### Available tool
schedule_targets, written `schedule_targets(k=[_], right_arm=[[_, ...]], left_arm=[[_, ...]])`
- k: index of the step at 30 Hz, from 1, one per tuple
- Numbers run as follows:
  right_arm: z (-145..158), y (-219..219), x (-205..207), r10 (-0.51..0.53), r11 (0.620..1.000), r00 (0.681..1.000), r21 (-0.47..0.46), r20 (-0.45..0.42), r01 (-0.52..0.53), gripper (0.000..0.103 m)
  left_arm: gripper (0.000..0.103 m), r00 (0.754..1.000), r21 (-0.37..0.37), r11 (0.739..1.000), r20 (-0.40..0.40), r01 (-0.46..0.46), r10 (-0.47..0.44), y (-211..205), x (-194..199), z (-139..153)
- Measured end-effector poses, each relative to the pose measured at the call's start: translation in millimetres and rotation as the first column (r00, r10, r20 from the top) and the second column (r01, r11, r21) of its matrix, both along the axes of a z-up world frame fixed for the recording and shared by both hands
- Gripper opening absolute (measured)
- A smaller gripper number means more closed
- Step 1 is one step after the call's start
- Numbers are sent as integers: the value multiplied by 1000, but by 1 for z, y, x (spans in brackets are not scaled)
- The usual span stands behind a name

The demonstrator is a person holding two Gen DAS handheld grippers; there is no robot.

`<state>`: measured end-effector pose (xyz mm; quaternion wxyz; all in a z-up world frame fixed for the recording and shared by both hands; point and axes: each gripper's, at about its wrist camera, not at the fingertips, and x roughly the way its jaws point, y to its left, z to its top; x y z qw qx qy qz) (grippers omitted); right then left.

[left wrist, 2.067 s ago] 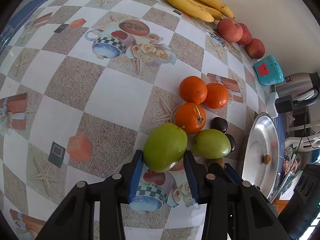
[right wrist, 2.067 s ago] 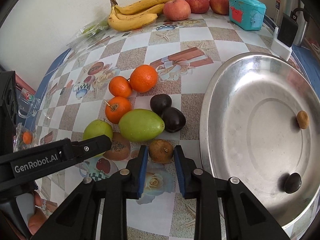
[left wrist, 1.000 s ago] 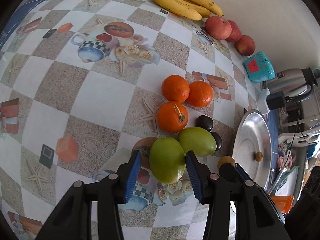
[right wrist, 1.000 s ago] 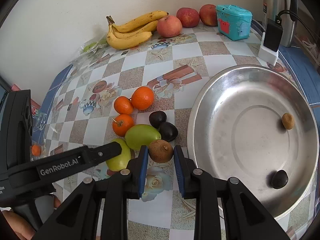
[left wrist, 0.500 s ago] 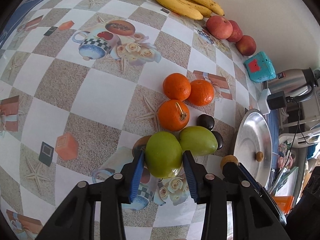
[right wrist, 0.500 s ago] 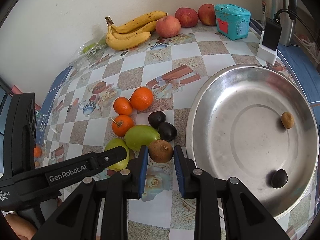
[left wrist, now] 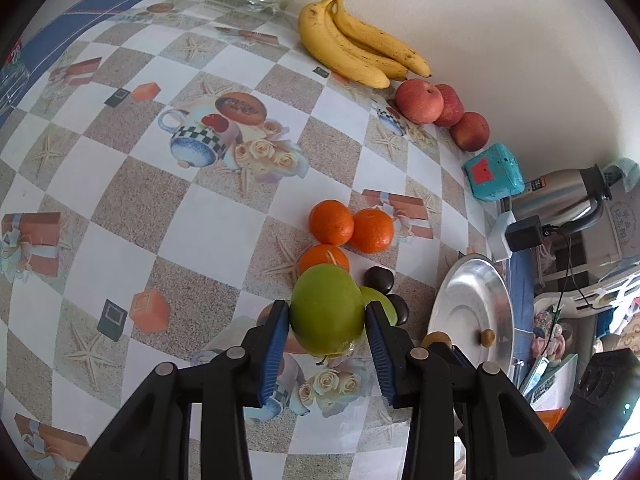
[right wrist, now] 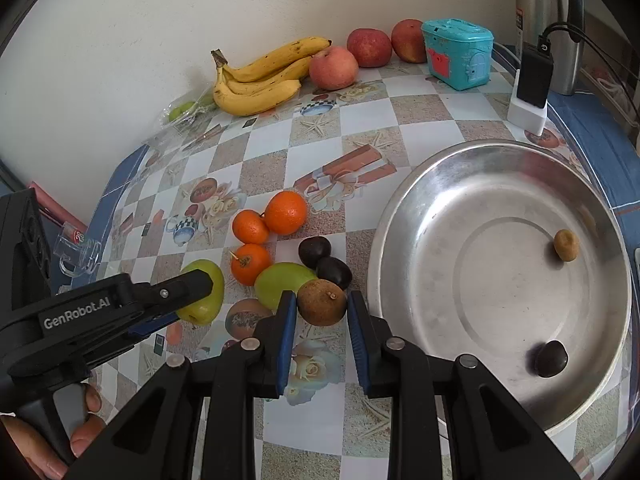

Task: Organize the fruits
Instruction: 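Carry both fruits over the steel bowl and open both tools to release them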

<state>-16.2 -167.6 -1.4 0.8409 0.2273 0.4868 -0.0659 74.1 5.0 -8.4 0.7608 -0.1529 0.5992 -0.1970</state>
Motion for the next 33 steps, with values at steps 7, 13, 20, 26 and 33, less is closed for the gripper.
schedule_targets(k=[7,13,20,26,33], right_arm=[[2,-34,-13,-117,993,993,-27,-10,117,27],[-1,-77,-34,-264,964,963,-48,-53,261,27],[4,-104,-51,-342,939,938,-65,-63,338,27],[1,-109,-55,-346,938,934,-65,-85,342,27],[-7,-109,-52,-335,942,934,-54,-125,331,28]], left_arm=[[42,993,-14,994,48,105,-104,-33,-16,13],[42,962,3,967,102,254,-252,-75,-41,22],[42,921,26,931,141,364,-364,-114,-64,21],[42,903,47,914,144,402,-405,-128,-71,11],[42,899,49,908,131,415,-418,-131,-72,6]])
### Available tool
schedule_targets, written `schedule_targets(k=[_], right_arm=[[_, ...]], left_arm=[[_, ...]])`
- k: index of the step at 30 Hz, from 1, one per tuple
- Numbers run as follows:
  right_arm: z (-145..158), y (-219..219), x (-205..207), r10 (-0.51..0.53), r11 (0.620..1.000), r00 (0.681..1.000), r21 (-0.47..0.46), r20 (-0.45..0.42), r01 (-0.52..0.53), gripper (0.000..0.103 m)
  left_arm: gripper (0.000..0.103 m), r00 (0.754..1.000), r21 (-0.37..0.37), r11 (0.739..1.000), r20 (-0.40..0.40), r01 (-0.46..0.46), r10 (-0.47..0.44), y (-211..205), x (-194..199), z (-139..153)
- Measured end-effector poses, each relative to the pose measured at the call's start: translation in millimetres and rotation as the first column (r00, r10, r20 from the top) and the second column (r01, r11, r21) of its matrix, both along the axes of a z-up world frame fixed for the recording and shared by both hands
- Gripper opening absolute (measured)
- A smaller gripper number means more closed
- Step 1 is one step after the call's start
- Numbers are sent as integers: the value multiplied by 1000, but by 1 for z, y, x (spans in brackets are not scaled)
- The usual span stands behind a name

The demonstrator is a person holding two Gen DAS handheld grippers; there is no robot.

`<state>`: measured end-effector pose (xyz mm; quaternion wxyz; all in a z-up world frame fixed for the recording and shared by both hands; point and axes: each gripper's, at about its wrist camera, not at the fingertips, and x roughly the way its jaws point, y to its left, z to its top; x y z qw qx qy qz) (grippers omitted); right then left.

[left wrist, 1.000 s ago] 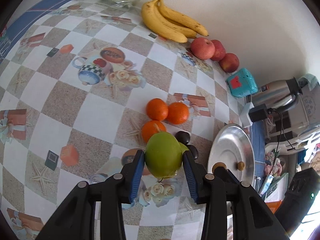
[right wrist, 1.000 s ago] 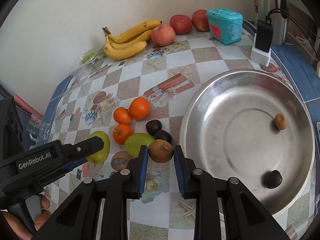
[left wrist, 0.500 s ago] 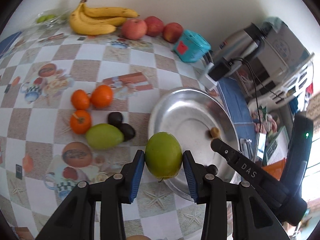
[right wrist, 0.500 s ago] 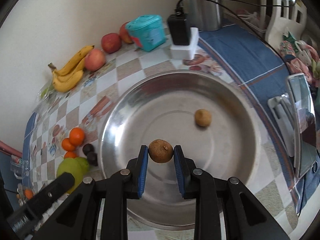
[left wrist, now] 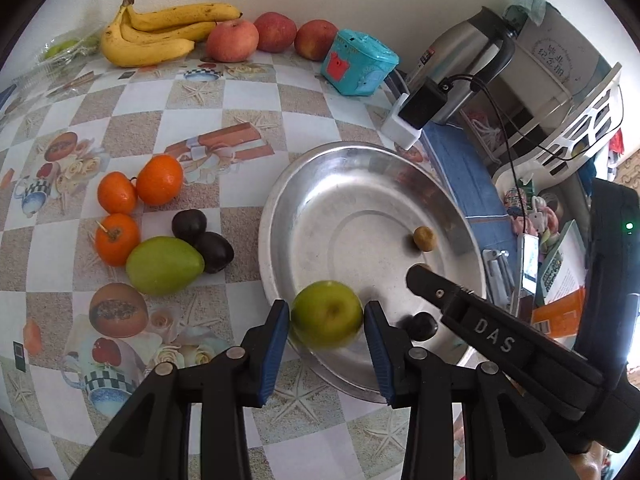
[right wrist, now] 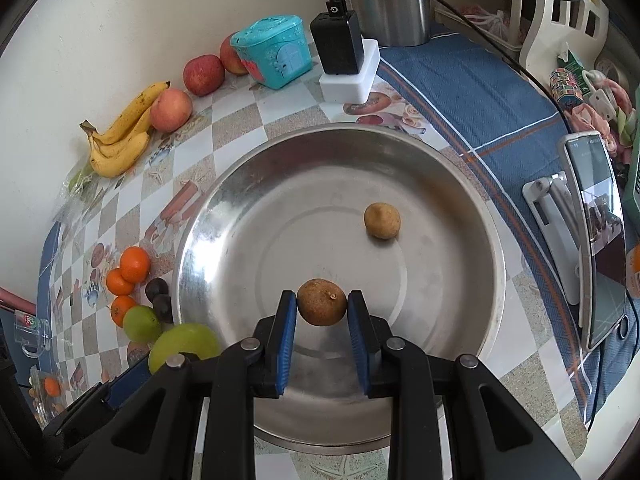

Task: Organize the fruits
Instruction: 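Carry both fruits over the steel bowl and open both tools to release them, then move both open tools back to the fruit pile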

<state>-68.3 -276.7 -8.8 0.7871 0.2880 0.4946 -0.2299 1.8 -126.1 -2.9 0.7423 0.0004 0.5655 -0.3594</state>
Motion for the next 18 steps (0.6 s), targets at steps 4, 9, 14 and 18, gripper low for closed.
schedule_targets(k=[4,9,14,18], right_arm=[[-2,-1,0,0,1000,1000,11,-4,0,28],[0,-1,0,-3,1000,1000,8,-1,3,28],[1,-1,1,-8,1000,1000,7,6,8,32],[1,0,1,-4,1000,1000,5,3,4,39]], left_arm=[[41,999,2,1000,31,14,-14,-2,-2,5],[43,1000,6,1000,25,2,-2,1,1,6],[50,999,29,999,9,-46,46,8,9,3],[56,992,83,988,-13,-126,128,22,20,-3]])
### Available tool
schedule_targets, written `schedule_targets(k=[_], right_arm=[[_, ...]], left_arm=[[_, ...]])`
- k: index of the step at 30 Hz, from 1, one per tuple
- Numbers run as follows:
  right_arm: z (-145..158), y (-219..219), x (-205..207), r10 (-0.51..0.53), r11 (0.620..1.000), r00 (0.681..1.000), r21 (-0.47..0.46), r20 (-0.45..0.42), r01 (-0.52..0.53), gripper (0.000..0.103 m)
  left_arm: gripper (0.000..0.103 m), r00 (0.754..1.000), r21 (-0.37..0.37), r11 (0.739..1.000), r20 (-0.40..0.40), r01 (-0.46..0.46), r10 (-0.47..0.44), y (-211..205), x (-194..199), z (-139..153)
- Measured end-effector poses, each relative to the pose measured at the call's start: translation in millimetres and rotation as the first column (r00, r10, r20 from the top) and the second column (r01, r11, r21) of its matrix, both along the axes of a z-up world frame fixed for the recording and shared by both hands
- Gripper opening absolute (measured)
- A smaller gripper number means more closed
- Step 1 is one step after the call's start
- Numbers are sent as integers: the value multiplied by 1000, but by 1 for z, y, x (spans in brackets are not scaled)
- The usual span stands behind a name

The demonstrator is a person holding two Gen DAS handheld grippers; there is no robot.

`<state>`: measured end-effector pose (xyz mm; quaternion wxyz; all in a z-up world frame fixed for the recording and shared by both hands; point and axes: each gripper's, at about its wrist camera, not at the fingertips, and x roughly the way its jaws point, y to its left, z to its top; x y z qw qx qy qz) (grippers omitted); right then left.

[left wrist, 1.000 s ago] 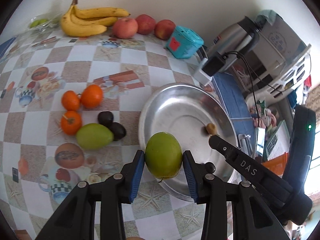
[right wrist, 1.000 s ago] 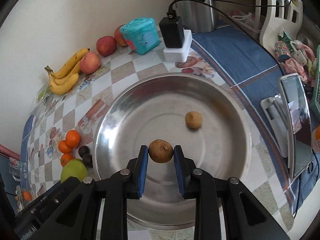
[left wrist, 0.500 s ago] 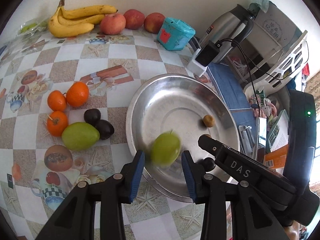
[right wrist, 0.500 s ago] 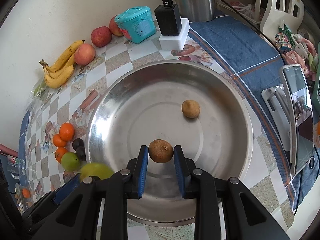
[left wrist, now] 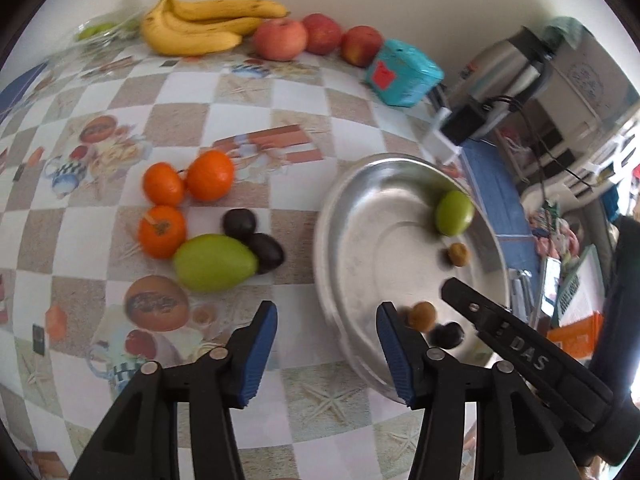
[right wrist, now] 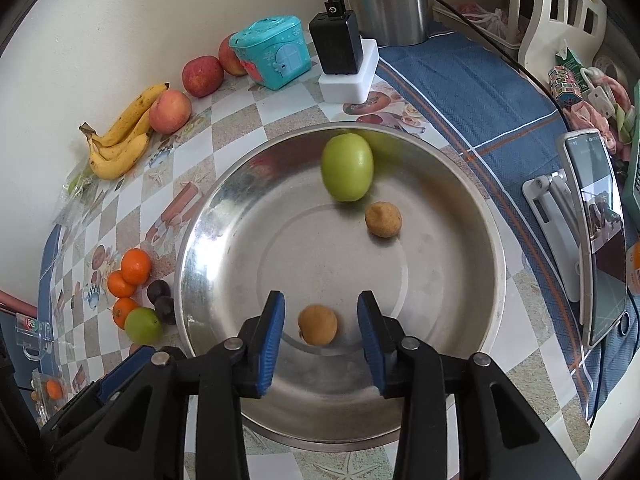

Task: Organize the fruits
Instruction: 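Move both open tools back to the fruit pile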

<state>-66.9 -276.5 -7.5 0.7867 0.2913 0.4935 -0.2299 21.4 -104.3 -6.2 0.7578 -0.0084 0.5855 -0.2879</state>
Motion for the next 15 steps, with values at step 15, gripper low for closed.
schedule_targets(k=[15], right_arm=[[12,40,19,132,990,991,-59,23,-131,39]], left_arm=[[61,935,66,933,31,-355,354,90,47,13]])
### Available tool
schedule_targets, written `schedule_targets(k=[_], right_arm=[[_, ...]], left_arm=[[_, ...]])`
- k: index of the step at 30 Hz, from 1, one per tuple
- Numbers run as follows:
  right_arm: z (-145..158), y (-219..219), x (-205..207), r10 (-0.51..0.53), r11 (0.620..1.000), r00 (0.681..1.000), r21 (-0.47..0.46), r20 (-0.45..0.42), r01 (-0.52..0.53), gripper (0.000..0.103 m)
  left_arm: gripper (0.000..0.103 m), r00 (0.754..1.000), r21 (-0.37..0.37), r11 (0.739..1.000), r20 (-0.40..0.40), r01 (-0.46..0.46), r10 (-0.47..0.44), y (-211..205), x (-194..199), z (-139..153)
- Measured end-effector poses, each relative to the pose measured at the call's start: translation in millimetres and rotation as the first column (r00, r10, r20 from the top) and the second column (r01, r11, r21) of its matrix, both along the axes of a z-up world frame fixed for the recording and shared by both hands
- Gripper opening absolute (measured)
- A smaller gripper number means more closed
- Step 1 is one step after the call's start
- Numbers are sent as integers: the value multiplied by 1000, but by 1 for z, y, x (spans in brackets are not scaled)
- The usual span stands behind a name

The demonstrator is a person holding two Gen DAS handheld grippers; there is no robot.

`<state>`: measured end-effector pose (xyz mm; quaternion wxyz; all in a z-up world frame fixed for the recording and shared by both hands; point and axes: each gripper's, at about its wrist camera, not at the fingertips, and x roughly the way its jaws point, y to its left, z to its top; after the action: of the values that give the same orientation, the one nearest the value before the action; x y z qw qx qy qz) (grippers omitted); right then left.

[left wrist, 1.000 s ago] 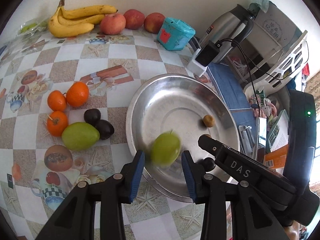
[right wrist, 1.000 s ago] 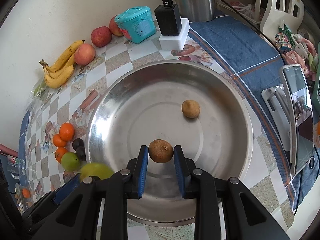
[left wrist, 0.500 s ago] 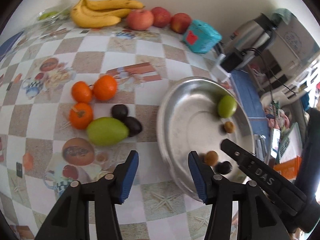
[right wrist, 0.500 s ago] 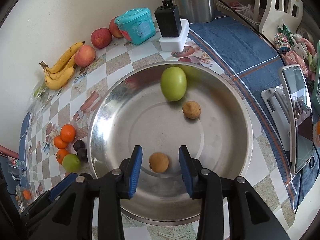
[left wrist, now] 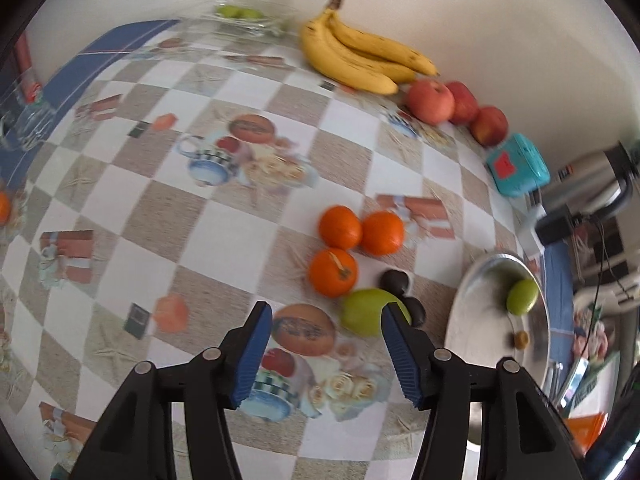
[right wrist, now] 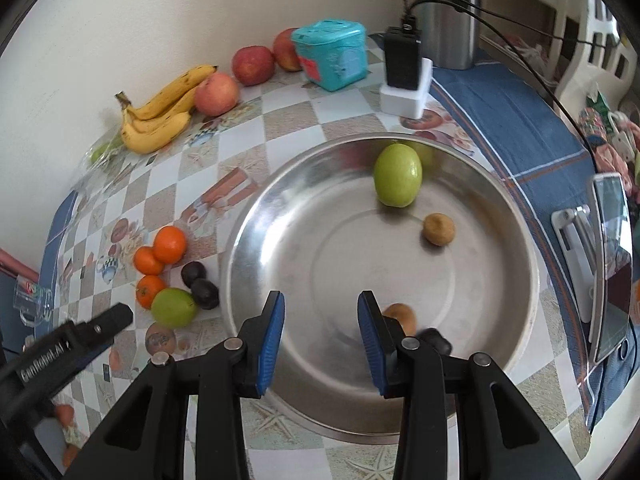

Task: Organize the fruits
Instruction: 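Move both open tools back to the fruit pile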

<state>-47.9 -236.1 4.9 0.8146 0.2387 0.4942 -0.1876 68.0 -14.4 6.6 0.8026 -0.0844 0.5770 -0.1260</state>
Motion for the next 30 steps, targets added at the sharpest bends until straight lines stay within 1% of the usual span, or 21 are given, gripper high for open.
schedule_targets(k=[5,9,13,19,20,22,24,27,29,30], right_arm=[[4,21,6,61,998,998,-7,17,-61,39],[7,35,10,101,995,995,-18,28,-101,39],[8,42,13,119,993,992,-27,31,-119,39],[5,39,12,104,994,994,-22,20,-104,39],[4,39,12,103,995,994,-20,19,-103,40],[4,38,12,100,995,995,-21,18,-100,50],[4,38,12,102,995,995,-22,19,-101,52],[3,38,13,104,994,994,-23,19,-104,55],[2,38,13,104,994,994,-25,17,-104,60],[2,38,13,104,994,994,-25,17,-103,62]], left_arm=[[66,998,11,998,30,-63,62,22,9,8],[66,994,21,995,55,-99,98,36,12,14],[67,992,19,994,59,-110,109,42,13,16],[69,993,28,994,58,-104,102,39,13,15],[70,993,29,994,57,-101,99,39,12,15],[73,994,36,995,57,-97,95,38,12,14],[74,994,42,995,55,-95,92,37,12,12],[83,995,51,994,50,-93,91,36,12,10],[96,995,66,993,46,-95,92,35,12,7],[99,995,74,993,45,-95,92,35,12,6]])
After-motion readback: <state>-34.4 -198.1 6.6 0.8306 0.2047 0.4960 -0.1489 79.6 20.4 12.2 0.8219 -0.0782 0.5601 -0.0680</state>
